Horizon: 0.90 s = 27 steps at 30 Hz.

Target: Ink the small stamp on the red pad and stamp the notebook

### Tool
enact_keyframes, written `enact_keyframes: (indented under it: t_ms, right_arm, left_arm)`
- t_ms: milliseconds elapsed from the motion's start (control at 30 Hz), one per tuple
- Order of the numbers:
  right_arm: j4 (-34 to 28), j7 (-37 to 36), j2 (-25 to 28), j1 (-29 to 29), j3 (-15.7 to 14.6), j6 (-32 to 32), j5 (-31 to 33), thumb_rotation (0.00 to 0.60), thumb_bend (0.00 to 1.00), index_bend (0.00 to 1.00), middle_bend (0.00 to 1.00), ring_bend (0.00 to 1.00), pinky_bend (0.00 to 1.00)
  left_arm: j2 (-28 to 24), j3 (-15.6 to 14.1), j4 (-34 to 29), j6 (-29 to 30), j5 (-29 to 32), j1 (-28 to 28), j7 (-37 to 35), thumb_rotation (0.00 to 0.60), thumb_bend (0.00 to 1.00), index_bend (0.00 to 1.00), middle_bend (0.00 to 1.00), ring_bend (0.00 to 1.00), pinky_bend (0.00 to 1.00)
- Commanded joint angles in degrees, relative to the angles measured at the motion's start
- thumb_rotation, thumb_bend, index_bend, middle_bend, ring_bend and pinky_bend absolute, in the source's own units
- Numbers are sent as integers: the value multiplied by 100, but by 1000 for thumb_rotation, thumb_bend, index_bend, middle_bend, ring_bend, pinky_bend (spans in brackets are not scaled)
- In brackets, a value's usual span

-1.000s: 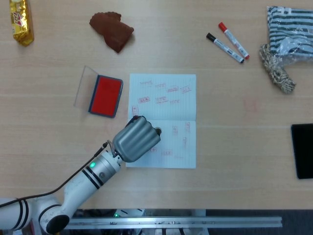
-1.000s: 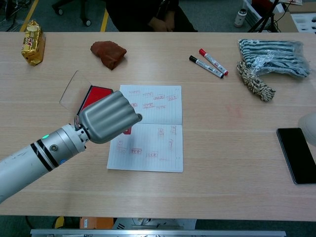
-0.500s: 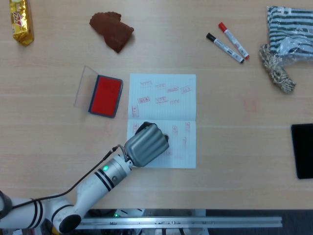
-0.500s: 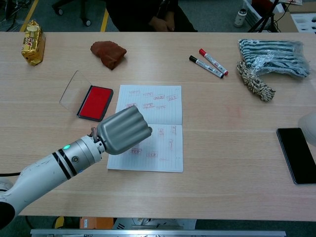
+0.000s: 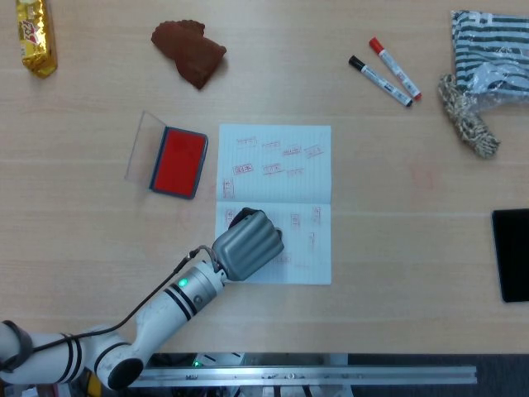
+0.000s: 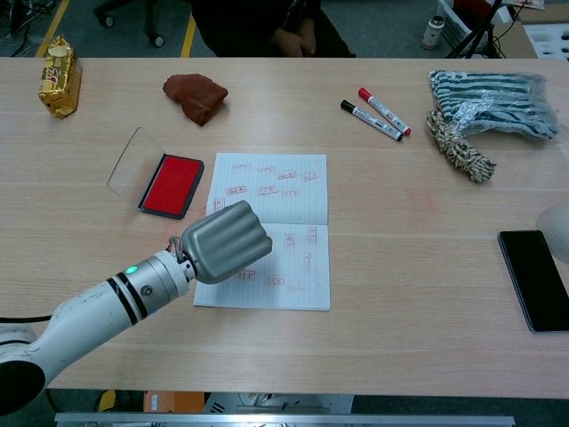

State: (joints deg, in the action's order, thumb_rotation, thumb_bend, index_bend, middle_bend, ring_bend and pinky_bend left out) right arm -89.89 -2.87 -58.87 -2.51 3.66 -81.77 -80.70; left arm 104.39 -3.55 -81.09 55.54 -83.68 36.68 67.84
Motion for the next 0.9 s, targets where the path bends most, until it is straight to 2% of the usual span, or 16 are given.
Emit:
enact_keyframes:
  t_ms: [33, 667, 900]
  right_arm:
    - [9, -4, -3, 5, 2, 5, 10, 600, 292, 408, 412, 342, 434]
    - [99, -85, -29, 41, 6, 25, 43, 600, 292, 408, 412, 342, 434]
    - [102, -134, -18, 65, 25, -21, 38, 600, 292, 408, 412, 342, 433]
  left_arm:
    - [31, -1, 49, -30, 34, 5, -14, 600, 279, 572, 1000, 1000, 1000]
    - [-1, -8, 14, -246, 325, 77, -82, 600, 279, 568, 1000, 1000, 1000]
    - [-375, 170, -506, -9, 313, 117, -137, 600, 279, 568, 1000, 1000, 1000]
